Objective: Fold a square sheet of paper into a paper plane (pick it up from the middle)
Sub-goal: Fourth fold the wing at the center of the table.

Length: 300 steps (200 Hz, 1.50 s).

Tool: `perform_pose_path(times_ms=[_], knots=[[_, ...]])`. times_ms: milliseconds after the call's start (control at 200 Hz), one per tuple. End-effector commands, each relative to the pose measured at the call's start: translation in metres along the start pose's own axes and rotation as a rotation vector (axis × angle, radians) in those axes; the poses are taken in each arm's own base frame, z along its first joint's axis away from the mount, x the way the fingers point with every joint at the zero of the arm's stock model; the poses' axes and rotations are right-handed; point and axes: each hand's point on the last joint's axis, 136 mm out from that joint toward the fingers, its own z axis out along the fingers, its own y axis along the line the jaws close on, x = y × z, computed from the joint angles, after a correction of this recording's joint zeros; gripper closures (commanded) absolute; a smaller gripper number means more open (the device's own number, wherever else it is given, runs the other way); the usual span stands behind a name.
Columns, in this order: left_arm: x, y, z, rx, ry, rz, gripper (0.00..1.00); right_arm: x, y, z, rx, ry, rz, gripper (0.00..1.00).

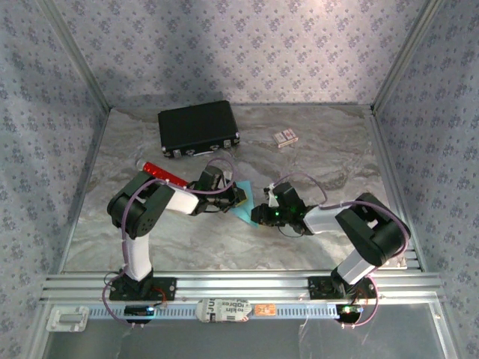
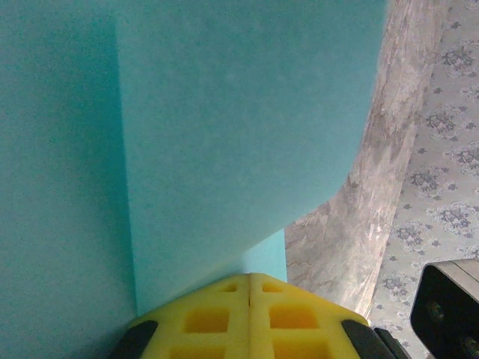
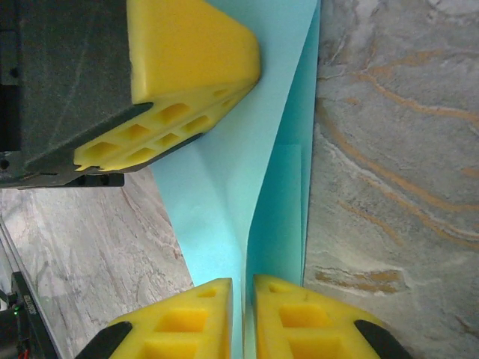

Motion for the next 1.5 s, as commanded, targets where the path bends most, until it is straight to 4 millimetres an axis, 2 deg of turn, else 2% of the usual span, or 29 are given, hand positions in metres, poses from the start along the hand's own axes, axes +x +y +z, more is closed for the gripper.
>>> perform_pose_path(times_ms=[0,185,370,505,775,979,1199,1494], knots=[[0.006,0.026,0.0,-0.077,0.016,-0.029,0.96,0.025,-0.01,-0.003,0.021,0.076,0.034,0.84],[0.006,0.026,0.001,-0.074,0.017,-0.027,0.96,0.022,-0.005,-0.004,0.007,0.07,0.037,0.83],[0.007,0.026,0.001,-0.07,0.018,-0.029,0.96,0.004,0.003,-0.014,0.02,0.035,0.025,0.79],[0.007,0.026,0.0,-0.07,0.017,-0.029,0.96,-0.006,0.008,-0.017,0.0,0.02,0.036,0.68],[0.007,0.026,0.001,-0.065,0.019,-0.031,0.96,-0.026,0.01,-0.013,-0.013,-0.003,0.07,0.66],[0.007,0.025,0.001,-0.061,0.021,-0.032,0.96,-0.03,0.007,-0.003,-0.026,0.014,0.103,0.69],[0.008,0.025,0.001,-0.06,0.022,-0.032,0.96,-0.028,0.006,-0.002,-0.038,0.015,0.111,0.79],[0.008,0.026,0.001,-0.062,0.02,-0.034,0.96,-0.013,-0.001,-0.001,-0.037,0.048,0.135,0.88]])
